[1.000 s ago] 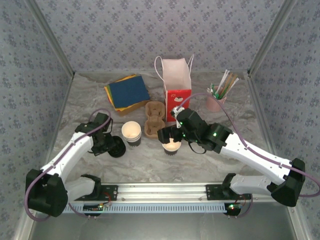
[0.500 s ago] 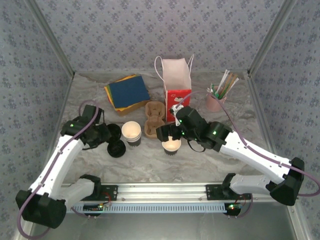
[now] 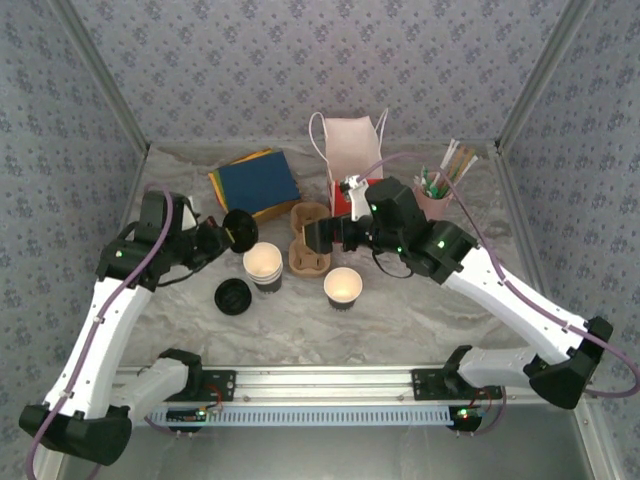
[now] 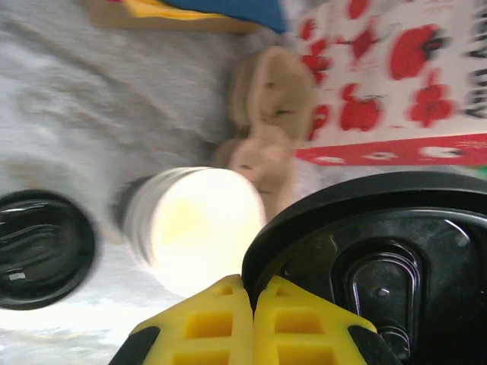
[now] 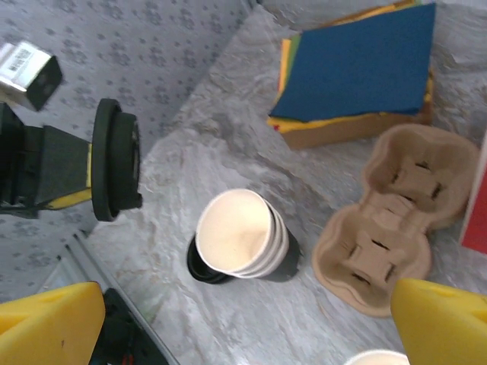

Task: Pack the takeout coffee

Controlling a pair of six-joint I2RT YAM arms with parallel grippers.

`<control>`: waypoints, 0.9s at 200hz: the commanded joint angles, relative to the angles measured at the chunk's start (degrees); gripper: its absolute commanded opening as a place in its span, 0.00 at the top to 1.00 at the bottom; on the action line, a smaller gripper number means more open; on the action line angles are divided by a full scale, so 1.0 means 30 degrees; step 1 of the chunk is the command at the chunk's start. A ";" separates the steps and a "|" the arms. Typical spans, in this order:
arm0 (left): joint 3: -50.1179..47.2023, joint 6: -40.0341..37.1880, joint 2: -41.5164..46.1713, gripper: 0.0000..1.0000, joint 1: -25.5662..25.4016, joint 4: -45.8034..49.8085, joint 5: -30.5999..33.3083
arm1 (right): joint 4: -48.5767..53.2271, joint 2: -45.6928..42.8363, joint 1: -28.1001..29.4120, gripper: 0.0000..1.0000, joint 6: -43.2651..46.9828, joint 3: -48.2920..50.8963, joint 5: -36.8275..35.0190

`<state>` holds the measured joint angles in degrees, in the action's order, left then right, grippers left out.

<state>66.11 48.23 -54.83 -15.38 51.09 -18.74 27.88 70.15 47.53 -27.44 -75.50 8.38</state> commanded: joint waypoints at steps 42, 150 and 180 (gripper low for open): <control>-0.1812 0.5836 -0.0076 1.00 -0.0609 -0.9803 -0.5761 | -0.4710 0.0561 -0.1909 0.02 -0.3342 -0.0302 0.5225; -0.2271 1.0086 -0.3564 1.00 -0.4330 -1.9052 -0.7289 | -1.2358 0.0449 -0.3813 0.02 -1.0427 0.2138 0.8475; -0.2243 1.0448 -0.3867 1.00 -0.4370 -1.9877 -0.7450 | -1.3849 -0.0200 -0.4541 0.03 -1.2003 0.3841 0.8433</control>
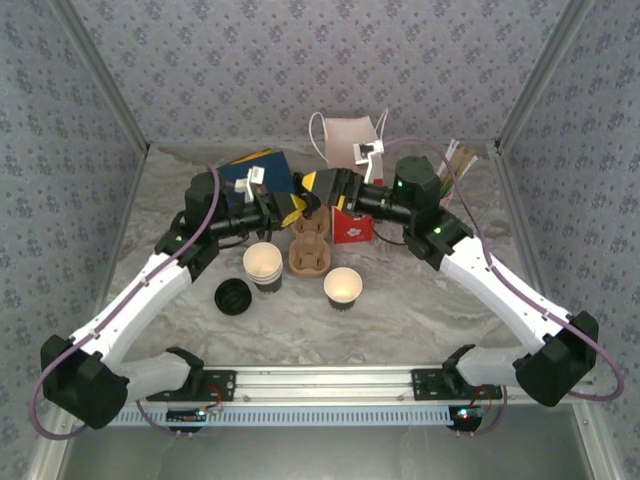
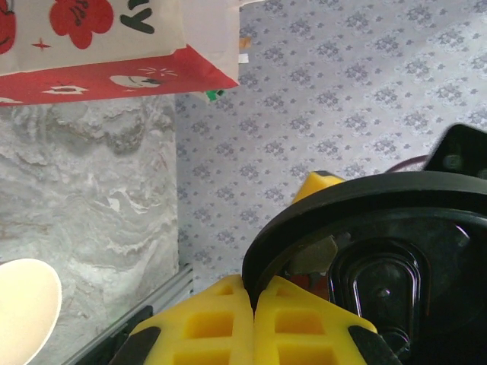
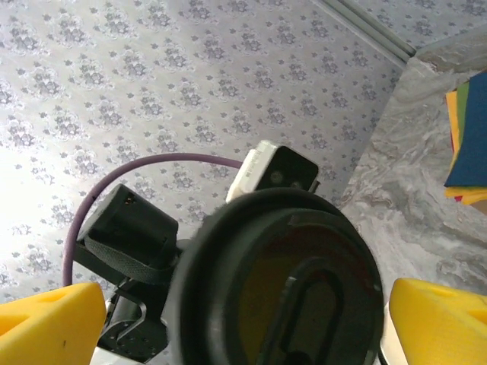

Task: Pack the takeout coffee

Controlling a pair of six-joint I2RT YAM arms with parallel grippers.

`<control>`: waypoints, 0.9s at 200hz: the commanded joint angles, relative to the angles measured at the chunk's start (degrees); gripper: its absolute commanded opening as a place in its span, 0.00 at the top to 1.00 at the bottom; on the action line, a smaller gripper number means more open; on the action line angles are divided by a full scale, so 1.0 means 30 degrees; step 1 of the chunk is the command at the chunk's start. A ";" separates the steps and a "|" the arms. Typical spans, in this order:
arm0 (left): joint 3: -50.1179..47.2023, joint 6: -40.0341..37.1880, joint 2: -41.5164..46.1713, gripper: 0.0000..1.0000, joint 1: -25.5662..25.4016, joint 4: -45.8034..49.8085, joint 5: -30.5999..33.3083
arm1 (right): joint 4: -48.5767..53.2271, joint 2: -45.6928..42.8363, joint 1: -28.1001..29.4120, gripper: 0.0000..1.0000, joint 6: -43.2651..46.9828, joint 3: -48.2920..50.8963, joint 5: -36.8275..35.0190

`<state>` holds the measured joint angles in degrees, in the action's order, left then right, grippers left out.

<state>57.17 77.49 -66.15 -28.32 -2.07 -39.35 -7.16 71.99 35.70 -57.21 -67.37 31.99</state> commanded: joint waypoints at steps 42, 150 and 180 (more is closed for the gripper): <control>0.0925 0.0814 -0.0471 1.00 -0.0373 -0.2415 -0.0631 | -0.5522 -0.0752 -0.1255 0.08 -0.4910 0.2689 0.1516; 0.1347 0.1532 -0.1737 1.00 -0.1069 -0.4833 -0.1285 | -0.8761 -0.0613 -0.1580 0.09 -0.7819 0.3940 0.2378; 0.1441 0.1481 -0.1881 1.00 -0.1061 -0.5041 -0.1366 | -0.8660 -0.0631 -0.1625 0.09 -0.7884 0.4103 0.2517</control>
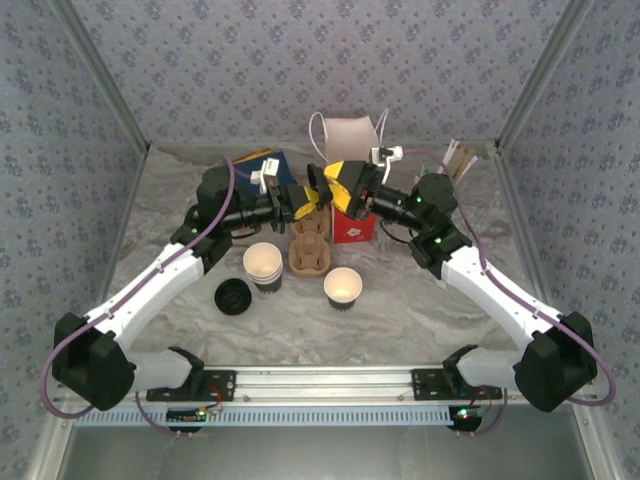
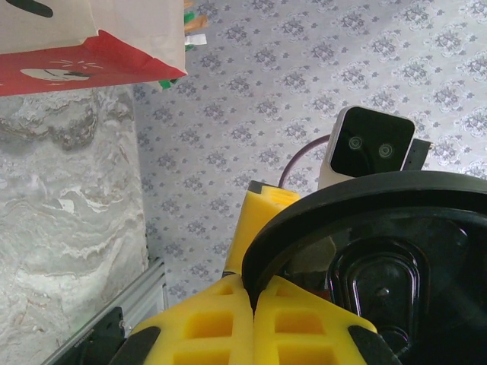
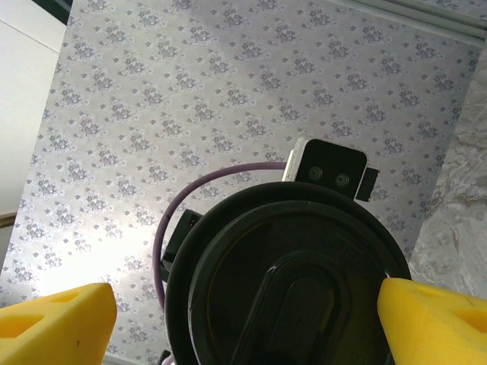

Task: Pack the takeout coffee

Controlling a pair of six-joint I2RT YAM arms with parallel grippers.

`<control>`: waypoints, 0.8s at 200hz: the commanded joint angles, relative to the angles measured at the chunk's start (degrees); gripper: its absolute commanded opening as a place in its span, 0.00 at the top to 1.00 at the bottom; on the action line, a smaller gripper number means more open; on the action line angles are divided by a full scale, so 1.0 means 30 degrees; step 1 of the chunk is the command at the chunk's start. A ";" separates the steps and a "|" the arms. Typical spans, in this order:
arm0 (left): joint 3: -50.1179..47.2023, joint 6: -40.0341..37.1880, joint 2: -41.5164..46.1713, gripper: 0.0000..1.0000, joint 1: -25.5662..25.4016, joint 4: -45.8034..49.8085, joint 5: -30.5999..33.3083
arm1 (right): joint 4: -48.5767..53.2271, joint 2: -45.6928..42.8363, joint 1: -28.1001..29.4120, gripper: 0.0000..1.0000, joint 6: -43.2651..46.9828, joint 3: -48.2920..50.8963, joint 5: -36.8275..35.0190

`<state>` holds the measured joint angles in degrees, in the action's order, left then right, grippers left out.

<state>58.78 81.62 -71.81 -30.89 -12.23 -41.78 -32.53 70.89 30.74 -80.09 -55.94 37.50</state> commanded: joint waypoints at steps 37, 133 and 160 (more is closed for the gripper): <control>0.1012 0.0129 -0.0167 1.00 -0.0194 -0.2032 -0.0665 | 0.0014 -0.0150 -0.0014 0.09 -0.0398 0.0249 0.1071; 0.1050 -0.0530 0.0148 1.00 -0.0039 -0.0975 -0.0524 | 0.0618 -0.0328 -0.1310 0.08 -0.0382 0.0745 0.1422; 0.1019 -0.0475 0.0091 1.00 -0.0015 -0.1099 -0.0544 | -0.1122 0.0097 -0.1111 0.08 -0.1161 0.0534 0.2162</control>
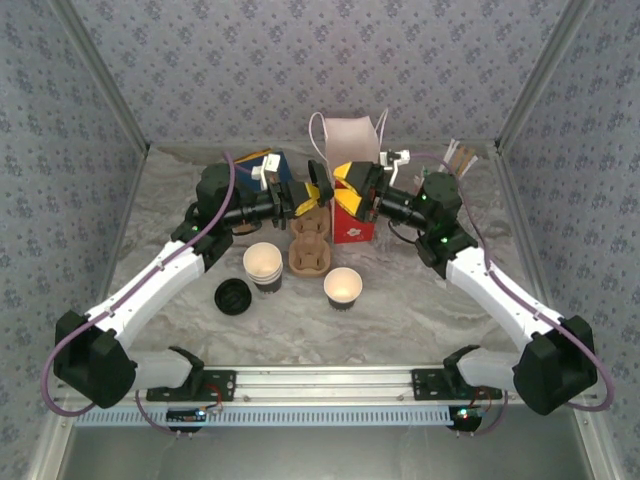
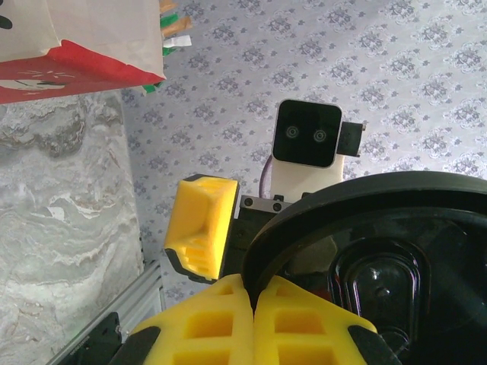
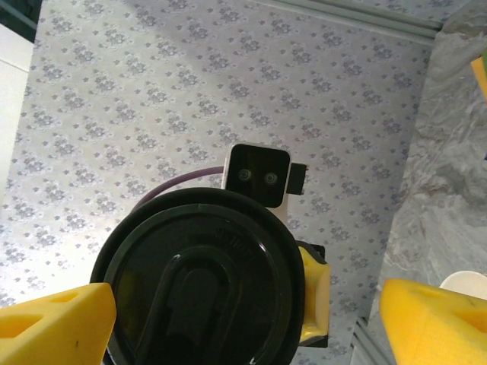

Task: Pack the takeout coffee

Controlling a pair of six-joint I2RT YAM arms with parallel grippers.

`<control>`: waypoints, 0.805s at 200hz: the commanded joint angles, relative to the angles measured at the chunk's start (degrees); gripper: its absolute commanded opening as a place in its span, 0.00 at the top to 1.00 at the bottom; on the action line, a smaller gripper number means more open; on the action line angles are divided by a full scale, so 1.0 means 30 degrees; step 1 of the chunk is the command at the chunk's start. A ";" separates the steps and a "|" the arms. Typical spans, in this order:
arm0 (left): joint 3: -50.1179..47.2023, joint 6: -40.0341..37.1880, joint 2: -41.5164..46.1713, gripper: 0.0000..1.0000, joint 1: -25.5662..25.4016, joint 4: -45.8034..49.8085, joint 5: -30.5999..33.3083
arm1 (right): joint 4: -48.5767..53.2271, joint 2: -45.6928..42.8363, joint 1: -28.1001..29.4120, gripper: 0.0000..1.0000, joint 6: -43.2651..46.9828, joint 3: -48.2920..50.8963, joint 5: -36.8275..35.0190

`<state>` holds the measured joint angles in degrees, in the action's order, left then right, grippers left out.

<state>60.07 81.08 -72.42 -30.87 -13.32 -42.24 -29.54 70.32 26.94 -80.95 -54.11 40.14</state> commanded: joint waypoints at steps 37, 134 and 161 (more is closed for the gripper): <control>0.0512 -0.0279 0.0266 1.00 -0.0029 -0.0708 -0.0394 | -0.3446 0.0695 0.0290 0.08 -0.1716 -0.0084 0.1606; 0.0570 -0.0278 0.0324 1.00 -0.0028 -0.0765 -0.0467 | -0.4070 0.1337 0.1113 0.10 -0.1918 -0.0482 0.1796; 0.0486 -0.0280 0.0383 1.00 -0.0025 -0.0799 -0.0427 | -0.4026 0.1322 0.1155 0.12 -0.1862 -0.0440 0.1700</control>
<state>60.07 81.08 -72.42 -30.81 -13.50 -42.48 -39.33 73.97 29.45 -86.17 -54.13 43.90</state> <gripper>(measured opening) 0.048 0.892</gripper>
